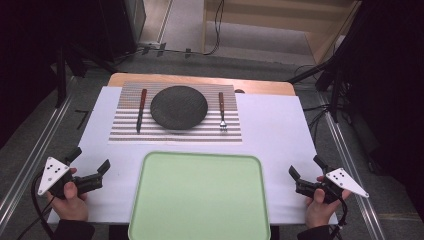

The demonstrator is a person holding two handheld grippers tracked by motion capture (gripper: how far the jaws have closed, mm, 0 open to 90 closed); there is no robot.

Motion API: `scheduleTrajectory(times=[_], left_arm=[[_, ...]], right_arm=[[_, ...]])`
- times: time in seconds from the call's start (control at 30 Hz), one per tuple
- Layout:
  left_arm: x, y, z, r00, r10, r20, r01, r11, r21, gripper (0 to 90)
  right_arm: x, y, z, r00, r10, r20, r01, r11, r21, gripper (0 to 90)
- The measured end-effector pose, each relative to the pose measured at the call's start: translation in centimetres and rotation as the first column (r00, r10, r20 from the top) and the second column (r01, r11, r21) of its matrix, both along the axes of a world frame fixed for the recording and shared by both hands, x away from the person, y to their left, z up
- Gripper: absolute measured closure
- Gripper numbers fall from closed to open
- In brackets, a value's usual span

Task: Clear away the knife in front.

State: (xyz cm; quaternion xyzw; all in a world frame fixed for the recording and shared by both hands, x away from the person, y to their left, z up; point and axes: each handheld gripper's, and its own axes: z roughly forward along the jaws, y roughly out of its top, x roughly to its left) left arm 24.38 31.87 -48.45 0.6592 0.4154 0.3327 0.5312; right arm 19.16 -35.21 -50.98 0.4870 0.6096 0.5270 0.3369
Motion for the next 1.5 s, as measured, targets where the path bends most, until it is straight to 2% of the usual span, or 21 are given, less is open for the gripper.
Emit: scheduleTrajectory(times=[0.4, 0.43, 0.5, 0.53, 0.63, 0.73, 0.83, 0.87, 1.0, 1.23, 1.5], left_arm=[[-0.3, -0.4, 0.6, 1.0000, 0.009, 0.002, -0.009, 0.9998, 0.020, 0.0], [-0.4, -0.5, 0.8, 0.9999, 0.008, 0.008, -0.008, 0.9997, 0.022, 0.0], [-0.7, -0.7, 1.4, 0.9984, 0.042, 0.039, -0.043, 0.9986, 0.030, 0.0], [-0.8, -0.8, 1.7, 0.9983, 0.034, 0.047, -0.035, 0.9988, 0.033, 0.0], [-0.9, -1.3, 2.3, 0.9981, 0.027, 0.055, -0.031, 0.9969, 0.072, 0.0], [-0.8, -1.7, 2.6, 0.9983, 0.027, 0.051, -0.031, 0.9964, 0.079, 0.0], [-0.5, -2.3, 3.4, 0.9987, 0.039, 0.032, -0.042, 0.9964, 0.074, 0.0], [-0.3, -2.6, 4.0, 0.9993, 0.020, 0.031, -0.022, 0.9966, 0.080, 0.0], [0.2, -3.4, 5.1, 0.9995, -0.007, 0.030, 0.004, 0.9954, 0.096, 0.0], [1.3, -4.0, 5.8, 0.9993, -0.032, 0.017, 0.031, 0.9958, 0.086, 0.0], [2.9, -4.5, 6.8, 0.9989, -0.046, 0.002, 0.045, 0.9945, 0.095, 0.0]], right_arm=[[0.2, 0.1, 0.0, 1.0000, 0.002, -0.002, -0.002, 1.0000, -0.008, 0.0], [0.2, 0.1, 0.0, 1.0000, 0.000, -0.001, 0.000, 1.0000, -0.008, 0.0], [0.2, 0.1, 0.0, 1.0000, 0.000, -0.003, 0.000, 0.9999, -0.011, 0.0], [0.2, 0.2, 0.0, 1.0000, 0.000, -0.005, 0.000, 0.9999, -0.011, 0.0], [0.2, 0.1, -0.1, 1.0000, -0.001, -0.002, 0.001, 1.0000, -0.006, 0.0], [0.2, 0.1, -0.1, 1.0000, -0.001, -0.001, 0.001, 1.0000, -0.006, 0.0], [0.2, 0.2, -0.1, 1.0000, 0.001, -0.003, -0.001, 0.9999, -0.013, 0.0], [0.1, 0.2, -0.1, 1.0000, 0.002, -0.006, -0.002, 0.9999, -0.012, 0.0], [0.2, 0.3, -0.1, 1.0000, -0.001, -0.007, 0.001, 0.9999, -0.016, 0.0], [0.3, 0.2, -0.1, 1.0000, 0.006, -0.006, -0.006, 0.9999, -0.013, 0.0], [0.3, 0.3, -0.1, 1.0000, 0.006, -0.007, -0.007, 0.9999, -0.013, 0.0]])
